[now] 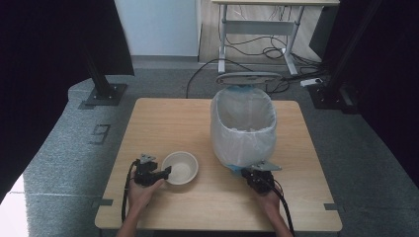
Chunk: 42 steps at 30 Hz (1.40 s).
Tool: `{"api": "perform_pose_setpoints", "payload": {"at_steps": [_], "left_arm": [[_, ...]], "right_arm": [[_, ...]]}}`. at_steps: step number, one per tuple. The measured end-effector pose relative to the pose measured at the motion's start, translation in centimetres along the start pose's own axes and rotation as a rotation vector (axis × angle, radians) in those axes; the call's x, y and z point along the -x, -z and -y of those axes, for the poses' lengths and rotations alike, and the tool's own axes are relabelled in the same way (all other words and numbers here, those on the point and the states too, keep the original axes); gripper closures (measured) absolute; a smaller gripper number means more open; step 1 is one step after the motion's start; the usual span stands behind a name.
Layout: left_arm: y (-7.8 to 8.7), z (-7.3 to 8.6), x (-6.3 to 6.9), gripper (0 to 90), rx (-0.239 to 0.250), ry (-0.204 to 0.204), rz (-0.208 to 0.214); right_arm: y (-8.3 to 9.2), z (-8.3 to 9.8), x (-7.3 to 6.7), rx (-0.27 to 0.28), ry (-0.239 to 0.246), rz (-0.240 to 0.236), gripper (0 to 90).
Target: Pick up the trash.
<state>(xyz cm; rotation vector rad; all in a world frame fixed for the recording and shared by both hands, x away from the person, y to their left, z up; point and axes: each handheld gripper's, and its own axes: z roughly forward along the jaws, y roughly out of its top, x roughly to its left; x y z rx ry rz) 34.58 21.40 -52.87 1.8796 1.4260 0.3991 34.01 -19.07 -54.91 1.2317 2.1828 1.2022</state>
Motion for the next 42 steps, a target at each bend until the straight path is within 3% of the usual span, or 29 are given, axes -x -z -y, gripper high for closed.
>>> {"api": "perform_pose_setpoints", "payload": {"at_steps": [3, 7, 16, 20, 27, 35, 42], "left_arm": [[0.0, 0.3, -0.2, 38.2, -0.009, -0.002, 0.006], [0.1, 0.4, 0.1, 47.5, -0.001, -0.023, 0.024], [0.3, 0.6, -0.2, 71.8, 0.012, 0.003, 0.066], [0.9, 0.7, -0.4, 79.0, 0.044, 0.015, 0.11], [2.1, 0.5, -0.6, 82.5, 0.124, 0.042, 0.163], [3.6, 0.4, -0.6, 83.9, 0.189, 0.039, 0.185], [4.8, 0.2, -1.1, 83.9, 0.232, 0.063, 0.198]], "right_arm": [[0.0, 0.0, 0.0, 0.0, 0.0, 0.0, 89.5], [0.0, 0.0, 0.0, -0.001, 0.003, 0.002, 89.6], [0.0, 0.0, 0.0, 0.0, -0.001, -0.003, 89.6], [0.0, 0.0, 0.0, 0.0, 0.001, 0.0, 89.6], [0.0, 0.0, 0.0, 0.0, 0.0, -0.001, 89.5], [0.0, 0.0, 0.1, 0.0, -0.002, -0.005, 89.5], [0.0, 0.0, 0.2, 0.0, -0.003, -0.01, 89.6]]}}
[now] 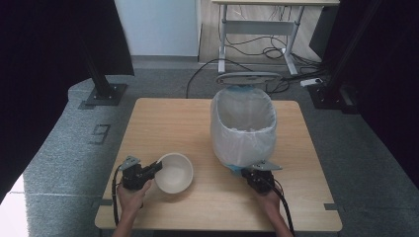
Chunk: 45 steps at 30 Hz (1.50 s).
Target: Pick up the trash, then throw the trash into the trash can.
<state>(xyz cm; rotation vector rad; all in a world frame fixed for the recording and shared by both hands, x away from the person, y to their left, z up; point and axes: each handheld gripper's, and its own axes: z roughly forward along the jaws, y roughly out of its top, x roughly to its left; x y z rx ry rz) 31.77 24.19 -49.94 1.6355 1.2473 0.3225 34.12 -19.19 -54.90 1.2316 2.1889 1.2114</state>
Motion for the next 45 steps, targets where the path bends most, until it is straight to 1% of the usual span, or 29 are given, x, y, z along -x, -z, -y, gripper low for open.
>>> {"api": "perform_pose_setpoints", "payload": {"at_steps": [11, 20, 31, 37, 45], "left_arm": [[2.1, -0.7, -1.0, 83.8, 0.072, 0.04, 0.013], [3.1, -0.9, -1.2, 83.8, 0.102, 0.055, 0.015], [3.4, -1.3, -0.7, 83.9, 0.117, 0.045, 0.033], [4.1, -1.6, -0.3, 83.8, 0.143, 0.046, 0.054], [4.7, -2.2, 0.3, 83.9, 0.166, 0.034, 0.071]], "right_arm": [[0.0, 0.0, 0.1, 0.0, -0.002, -0.005, 89.6], [0.0, 0.0, 0.0, -0.001, 0.0, -0.003, 89.6], [0.0, 0.0, 0.1, -0.001, -0.001, -0.008, 89.6], [0.0, 0.0, 0.1, -0.001, 0.001, -0.007, 89.6], [0.0, 0.0, 0.1, -0.001, -0.003, -0.01, 89.5]]}}
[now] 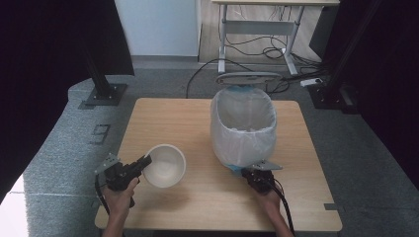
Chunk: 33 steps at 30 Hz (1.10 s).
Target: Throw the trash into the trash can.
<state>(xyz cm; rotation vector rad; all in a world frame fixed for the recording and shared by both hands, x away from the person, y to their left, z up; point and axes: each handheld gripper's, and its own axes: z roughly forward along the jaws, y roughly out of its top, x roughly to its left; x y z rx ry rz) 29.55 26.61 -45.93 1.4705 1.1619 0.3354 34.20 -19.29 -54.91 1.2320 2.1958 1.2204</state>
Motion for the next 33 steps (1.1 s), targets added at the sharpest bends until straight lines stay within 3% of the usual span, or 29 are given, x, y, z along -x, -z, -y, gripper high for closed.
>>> {"api": "perform_pose_setpoints", "payload": {"at_steps": [16, 33], "left_arm": [[0.9, -1.2, 0.8, 83.9, 0.044, -0.004, 0.042], [0.4, -2.8, 2.3, 83.9, 0.053, -0.048, 0.085]], "right_arm": [[0.0, 0.0, 0.0, 0.001, 0.0, 0.002, 89.6], [0.0, 0.0, 0.1, 0.001, -0.005, -0.003, 89.6]]}}
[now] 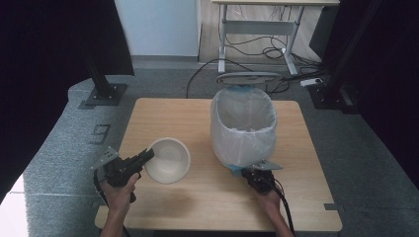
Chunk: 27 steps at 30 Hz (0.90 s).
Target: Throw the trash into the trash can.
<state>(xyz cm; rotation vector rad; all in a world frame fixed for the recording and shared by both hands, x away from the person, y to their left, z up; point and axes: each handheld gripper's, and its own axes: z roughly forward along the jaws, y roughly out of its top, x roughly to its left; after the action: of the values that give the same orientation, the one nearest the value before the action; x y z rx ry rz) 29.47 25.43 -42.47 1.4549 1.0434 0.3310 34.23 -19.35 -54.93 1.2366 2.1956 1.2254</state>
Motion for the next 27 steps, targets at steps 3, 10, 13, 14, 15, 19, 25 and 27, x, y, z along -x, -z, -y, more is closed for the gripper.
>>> {"api": "perform_pose_setpoints", "payload": {"at_steps": [3, 10, 13, 14, 15, 19, 25, 27], "left_arm": [[-0.2, -0.3, 0.3, 83.9, 0.001, -0.006, 0.01], [-1.0, -1.0, 1.0, 83.9, -0.005, -0.024, 0.03], [-1.2, -1.4, 1.3, 83.9, -0.004, -0.031, 0.034], [-1.2, -1.5, 1.4, 83.9, -0.004, -0.033, 0.035], [-1.3, -1.7, 1.5, 83.9, -0.004, -0.036, 0.037], [-1.4, -2.2, 1.8, 83.9, -0.005, -0.044, 0.043], [-1.5, -2.9, 2.1, 83.9, -0.011, -0.049, 0.048], [-1.6, -3.1, 2.1, 83.9, -0.015, -0.053, 0.046]], "right_arm": [[0.0, 0.0, 0.0, 0.0, -0.001, -0.001, 89.6], [0.0, 0.0, 0.0, 0.0, -0.001, -0.001, 89.6], [0.0, 0.0, 0.0, 0.0, -0.002, -0.002, 89.6], [0.0, 0.0, 0.0, 0.001, -0.002, -0.002, 89.6], [0.0, 0.0, 0.0, 0.0, -0.002, -0.002, 89.6], [0.0, 0.0, 0.0, 0.0, -0.001, -0.001, 89.6], [0.0, 0.0, 0.0, -0.001, -0.005, -0.003, 89.6], [0.0, 0.0, 0.0, -0.001, -0.005, -0.004, 89.6]]}}
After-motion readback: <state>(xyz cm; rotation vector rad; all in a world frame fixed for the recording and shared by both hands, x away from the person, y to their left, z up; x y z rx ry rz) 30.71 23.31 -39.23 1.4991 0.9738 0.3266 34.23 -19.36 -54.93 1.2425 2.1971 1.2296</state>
